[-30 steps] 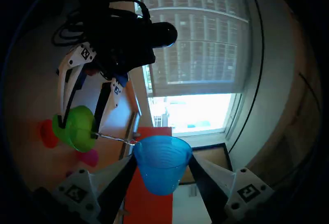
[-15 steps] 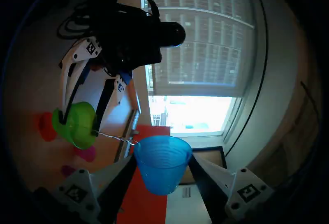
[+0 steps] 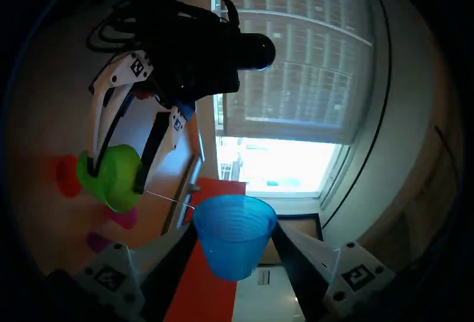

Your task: Pour water

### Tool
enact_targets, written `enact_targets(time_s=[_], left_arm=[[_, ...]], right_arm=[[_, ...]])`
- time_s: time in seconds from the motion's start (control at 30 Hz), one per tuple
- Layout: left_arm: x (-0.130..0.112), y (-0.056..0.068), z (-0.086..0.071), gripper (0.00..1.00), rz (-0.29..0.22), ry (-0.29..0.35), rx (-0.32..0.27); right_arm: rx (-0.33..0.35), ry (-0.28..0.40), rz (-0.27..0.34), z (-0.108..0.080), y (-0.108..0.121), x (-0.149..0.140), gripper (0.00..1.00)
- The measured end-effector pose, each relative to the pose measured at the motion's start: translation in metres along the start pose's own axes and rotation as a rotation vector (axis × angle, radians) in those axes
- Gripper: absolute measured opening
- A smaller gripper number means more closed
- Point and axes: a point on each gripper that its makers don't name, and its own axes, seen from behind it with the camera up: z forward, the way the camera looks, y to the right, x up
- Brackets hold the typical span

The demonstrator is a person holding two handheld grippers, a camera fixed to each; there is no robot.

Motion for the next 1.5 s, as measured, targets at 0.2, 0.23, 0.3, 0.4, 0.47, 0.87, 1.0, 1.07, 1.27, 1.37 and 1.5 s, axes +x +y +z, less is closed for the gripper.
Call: enact_targets(time_s=[0.2, 0.23, 0.3, 0.4, 0.47, 0.87, 1.0, 1.07, 1.27, 1.37, 1.5], left_arm=[[0.001, -0.001, 0.0, 0.9, 0.0, 0.003, 0.002], [0.001, -0.001, 0.0, 0.9, 0.0, 0.003, 0.002], [0.001, -0.001, 0.0, 0.9, -0.001, 0.003, 0.002], [0.0, -0.001, -0.001, 0.9, -0.001, 0.003, 0.003], [0.0, -0.002, -0.001, 0.9, 0.0, 0.002, 0.005], [0.001, -0.005, 0.0, 0.9, -0.002, 0.001, 0.012], [0.001, -0.007, 0.0, 0.9, -0.001, -0.001, 0.018], [0.002, -0.007, 0.0, 0.9, -0.001, -0.002, 0.019], [0.005, -0.009, -0.002, 0.9, 0.0, 0.0, 0.025], [0.007, -0.009, -0.003, 0.9, 0.002, 0.0, 0.028], [0.008, -0.01, -0.004, 0.9, 0.007, -0.003, 0.032]], right_arm=[[0.002, 0.006, 0.021, 0.001, 0.001, 0.002, 0.9], [0.002, 0.006, 0.029, 0.001, 0.001, 0.002, 0.9], [0.003, 0.007, 0.051, 0.001, 0.0, 0.003, 0.9], [0.006, 0.013, 0.11, 0.001, -0.003, 0.003, 0.9], [0.004, 0.022, 0.169, 0.001, -0.005, 0.005, 0.9], [-0.018, 0.044, 0.577, -0.009, -0.017, 0.005, 0.9], [-0.035, 0.039, 0.708, -0.012, -0.022, 0.0, 0.9], [-0.042, 0.034, 0.786, -0.014, -0.025, -0.003, 0.9], [-0.041, 0.039, 0.982, -0.02, -0.031, -0.008, 0.9], [-0.028, 0.039, 1.076, -0.021, -0.039, -0.007, 0.9], [0.007, 0.031, 1.195, -0.022, -0.052, -0.006, 0.9]])
